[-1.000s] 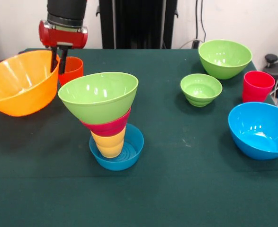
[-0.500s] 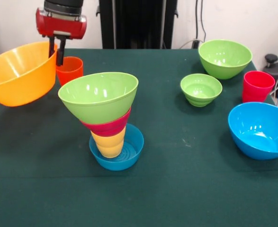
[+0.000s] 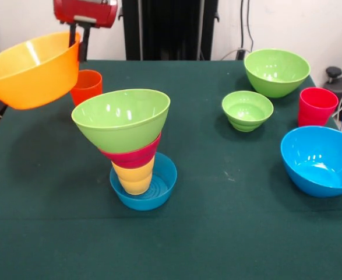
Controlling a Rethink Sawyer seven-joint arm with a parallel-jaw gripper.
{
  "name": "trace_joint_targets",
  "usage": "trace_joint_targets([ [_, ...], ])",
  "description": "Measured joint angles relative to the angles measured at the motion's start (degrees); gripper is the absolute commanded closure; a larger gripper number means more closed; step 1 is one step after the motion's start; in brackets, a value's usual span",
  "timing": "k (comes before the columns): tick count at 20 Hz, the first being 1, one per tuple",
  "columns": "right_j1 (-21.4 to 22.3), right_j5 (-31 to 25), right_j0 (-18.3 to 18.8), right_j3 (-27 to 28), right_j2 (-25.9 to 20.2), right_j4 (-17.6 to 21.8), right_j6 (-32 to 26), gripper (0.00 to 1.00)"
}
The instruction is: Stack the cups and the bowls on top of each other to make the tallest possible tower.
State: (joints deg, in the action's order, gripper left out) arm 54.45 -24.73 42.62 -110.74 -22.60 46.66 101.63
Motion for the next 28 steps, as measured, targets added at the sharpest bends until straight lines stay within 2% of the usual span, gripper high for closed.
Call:
trace_joint_targets([
  [4,3.33,-3.66,-1.92,-0.8,-0.22,-4.13,0.0,1.0],
  [10,8.15,-9.2,-2.22,-1.22,-0.86,-9.84,0.0,1.0],
  [16,11.83,-11.92,-2.33,-1.22,-1.04,-13.86,0.0,1.0],
  [20,12.76,-13.47,-3.12,-0.99,-1.03,-15.07,0.0,1.0],
  [28,12.41,-21.53,-8.91,2.68,-1.06,-16.28,0.0,1.0],
])
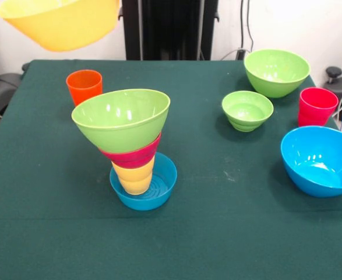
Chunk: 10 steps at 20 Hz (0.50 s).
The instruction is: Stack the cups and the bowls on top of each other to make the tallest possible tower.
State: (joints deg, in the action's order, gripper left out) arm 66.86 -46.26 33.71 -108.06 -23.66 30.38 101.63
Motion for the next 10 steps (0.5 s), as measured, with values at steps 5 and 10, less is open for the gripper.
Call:
trace_joint_targets([
  [5,-2.35,-1.28,-3.32,3.61,0.0,0.0,0.0,1.0],
  [10,-6.67,-1.28,-7.09,7.89,0.25,0.01,0.0,1.0],
])
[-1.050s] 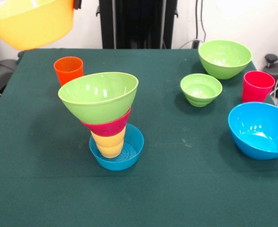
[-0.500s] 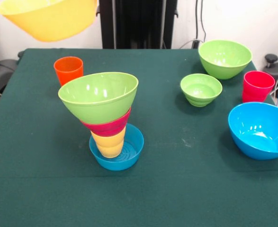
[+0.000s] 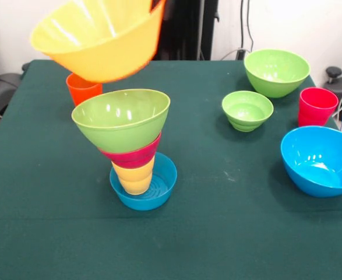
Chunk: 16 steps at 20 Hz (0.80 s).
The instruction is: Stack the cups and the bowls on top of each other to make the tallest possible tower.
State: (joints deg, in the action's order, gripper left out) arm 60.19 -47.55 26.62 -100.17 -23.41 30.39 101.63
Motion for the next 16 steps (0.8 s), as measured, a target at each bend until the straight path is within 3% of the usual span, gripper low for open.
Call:
trace_joint_targets([
  [16,-8.92,0.0,-4.87,8.2,4.36,0.01,0.0,1.0],
])
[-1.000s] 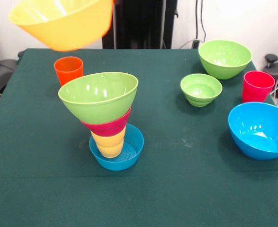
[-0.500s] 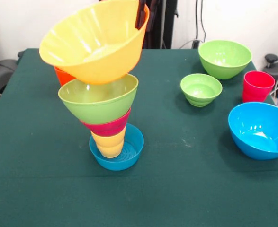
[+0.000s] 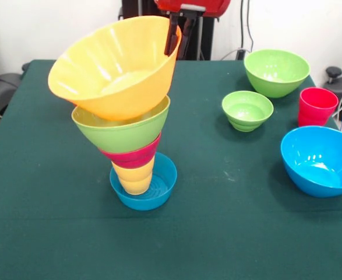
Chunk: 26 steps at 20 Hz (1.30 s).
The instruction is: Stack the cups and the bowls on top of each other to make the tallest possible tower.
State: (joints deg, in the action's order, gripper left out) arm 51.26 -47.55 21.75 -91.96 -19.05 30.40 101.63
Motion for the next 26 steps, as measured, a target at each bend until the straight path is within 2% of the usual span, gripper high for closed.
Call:
trace_joint_targets([
  [16,-0.7,-0.26,-4.81,4.54,7.24,-0.01,0.0,1.0],
  [26,-0.7,-0.13,-5.44,4.53,10.56,-0.02,0.0,1.0],
])
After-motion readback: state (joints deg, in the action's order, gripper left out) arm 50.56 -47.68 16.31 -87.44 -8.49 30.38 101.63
